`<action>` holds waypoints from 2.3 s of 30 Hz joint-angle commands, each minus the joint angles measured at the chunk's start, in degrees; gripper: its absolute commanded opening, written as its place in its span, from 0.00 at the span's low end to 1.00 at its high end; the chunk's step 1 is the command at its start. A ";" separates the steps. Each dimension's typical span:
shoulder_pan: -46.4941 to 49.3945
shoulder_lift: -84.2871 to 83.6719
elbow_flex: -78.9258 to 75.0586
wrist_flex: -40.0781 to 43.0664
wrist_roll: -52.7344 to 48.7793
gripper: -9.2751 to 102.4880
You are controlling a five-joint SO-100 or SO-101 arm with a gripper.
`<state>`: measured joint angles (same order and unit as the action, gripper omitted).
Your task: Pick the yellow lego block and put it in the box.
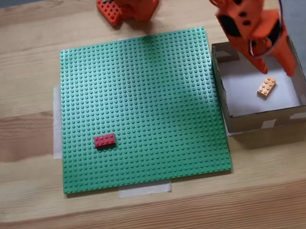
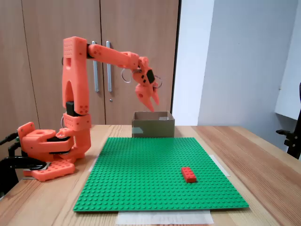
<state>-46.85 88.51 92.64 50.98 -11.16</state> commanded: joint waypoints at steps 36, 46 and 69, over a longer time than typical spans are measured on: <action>38.85 66.62 40.87 -24.26 9.49 0.07; 42.89 78.93 60.21 -26.19 12.30 0.07; 46.23 92.55 89.03 -20.04 6.24 0.07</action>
<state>-1.49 179.65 180.00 29.36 -3.60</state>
